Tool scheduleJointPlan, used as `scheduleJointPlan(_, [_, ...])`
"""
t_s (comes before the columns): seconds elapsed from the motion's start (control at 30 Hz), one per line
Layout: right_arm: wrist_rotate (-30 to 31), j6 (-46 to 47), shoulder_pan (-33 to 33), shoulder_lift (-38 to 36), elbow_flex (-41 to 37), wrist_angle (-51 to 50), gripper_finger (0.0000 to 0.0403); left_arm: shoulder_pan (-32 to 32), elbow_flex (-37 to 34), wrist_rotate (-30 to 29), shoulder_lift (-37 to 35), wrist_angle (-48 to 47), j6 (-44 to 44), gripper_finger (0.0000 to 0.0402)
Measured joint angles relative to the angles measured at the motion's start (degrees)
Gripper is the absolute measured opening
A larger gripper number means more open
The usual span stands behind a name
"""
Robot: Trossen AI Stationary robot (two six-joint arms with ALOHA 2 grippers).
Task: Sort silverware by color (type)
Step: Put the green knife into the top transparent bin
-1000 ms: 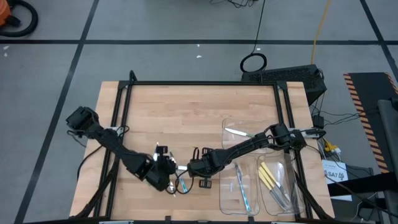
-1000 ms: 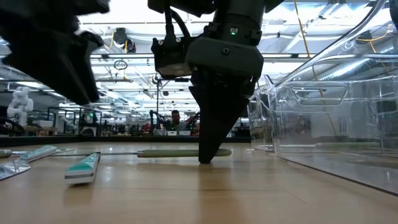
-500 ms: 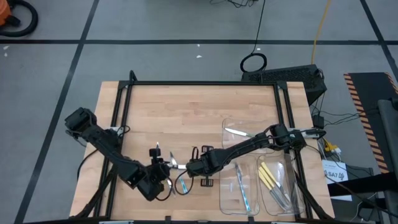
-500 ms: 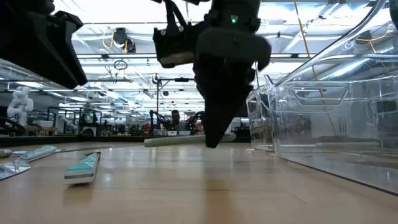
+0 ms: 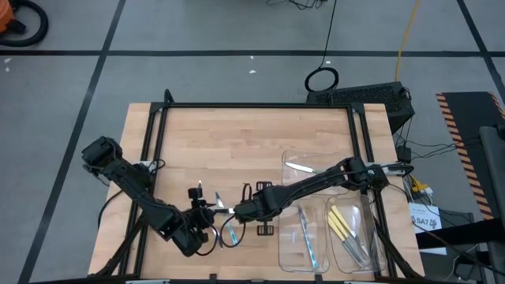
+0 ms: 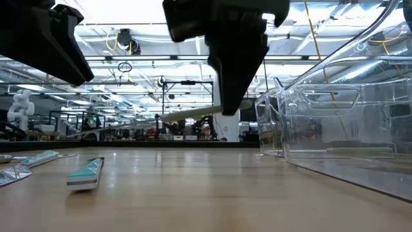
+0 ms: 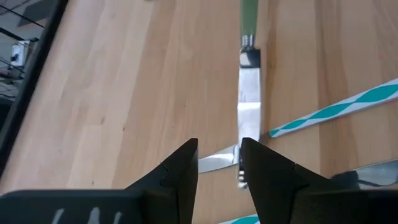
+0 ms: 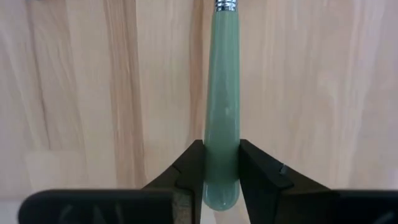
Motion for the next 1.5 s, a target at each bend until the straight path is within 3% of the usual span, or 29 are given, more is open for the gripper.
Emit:
scheduleJointPlan(0.43, [-0.20,-1.86,0.65,-0.85,9.09,-15.64,0.0071,-1.86,8.83,-6.69,-1.46,-7.39,-0.48,0.0131])
scheduleJointPlan(0.77, [0.30,0.56,2.95,-12.07,9.83,-20.91,0.0071,-2.92,10.60,-8.67,-1.46,-6.85,2.02,0.0131])
scheduleJointPlan(1.03, [6.25,2.12,4.59,-19.94,9.35,-23.81,0.0071,-2.90,10.60,-8.67,-1.42,-2.73,1.74,0.0131])
scheduleJointPlan(1.23, [7.80,3.09,4.59,-25.88,3.05,-23.98,0.0071,-2.90,10.60,-8.65,-1.40,0.44,1.84,0.0131])
scheduleJointPlan(1.5, [10.02,7.72,4.52,-39.32,-14.24,-18.97,0.0071,-2.90,10.58,-8.21,-1.40,0.91,0.89,0.0131])
